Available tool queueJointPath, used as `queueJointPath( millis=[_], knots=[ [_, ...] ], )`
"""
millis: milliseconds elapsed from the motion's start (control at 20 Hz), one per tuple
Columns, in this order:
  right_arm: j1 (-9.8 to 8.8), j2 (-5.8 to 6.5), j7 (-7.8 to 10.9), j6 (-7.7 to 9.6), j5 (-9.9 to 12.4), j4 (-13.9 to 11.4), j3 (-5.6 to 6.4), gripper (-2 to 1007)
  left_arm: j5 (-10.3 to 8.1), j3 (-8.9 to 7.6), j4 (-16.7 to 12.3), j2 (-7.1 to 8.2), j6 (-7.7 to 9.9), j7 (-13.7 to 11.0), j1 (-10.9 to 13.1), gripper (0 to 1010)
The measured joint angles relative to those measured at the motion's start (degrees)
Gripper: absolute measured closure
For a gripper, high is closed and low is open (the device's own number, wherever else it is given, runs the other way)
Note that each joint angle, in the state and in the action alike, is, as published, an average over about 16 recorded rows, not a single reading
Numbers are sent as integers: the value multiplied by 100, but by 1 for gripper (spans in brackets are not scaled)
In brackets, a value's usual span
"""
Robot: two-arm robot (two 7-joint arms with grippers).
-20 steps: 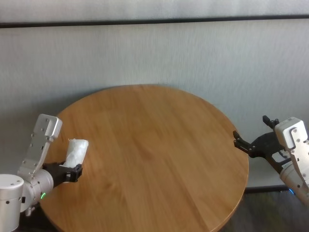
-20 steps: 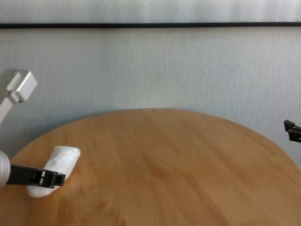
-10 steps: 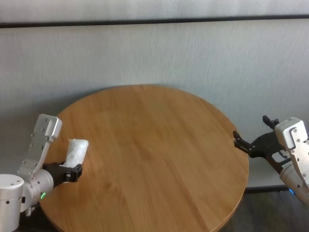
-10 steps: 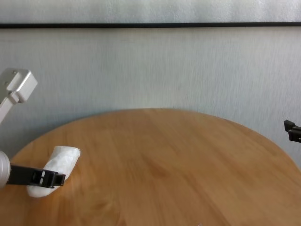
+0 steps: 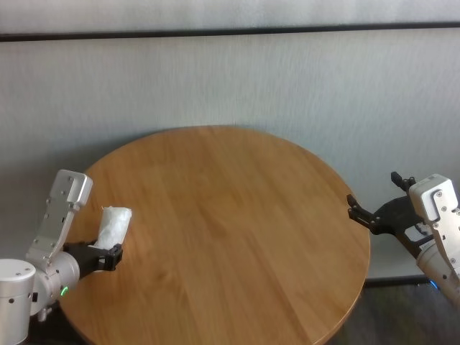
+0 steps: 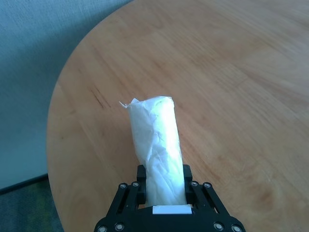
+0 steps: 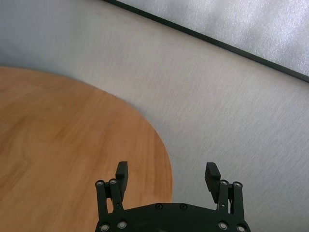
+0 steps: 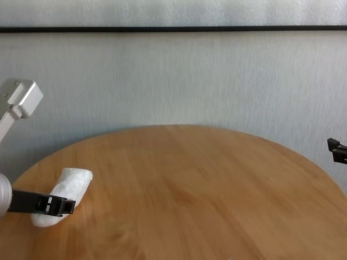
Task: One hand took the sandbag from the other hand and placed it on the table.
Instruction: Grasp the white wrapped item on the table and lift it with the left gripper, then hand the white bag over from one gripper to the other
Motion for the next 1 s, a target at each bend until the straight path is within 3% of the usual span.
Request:
queueJointPath(
  millis=[550,1000],
  knots=[
    [0,0,0,0,0,0,0,0,1,-19,-16,3,-1,16,21,568],
    [0,0,0,0,0,0,0,0,34,-255,-253,39,-58,157,276,568]
  ],
)
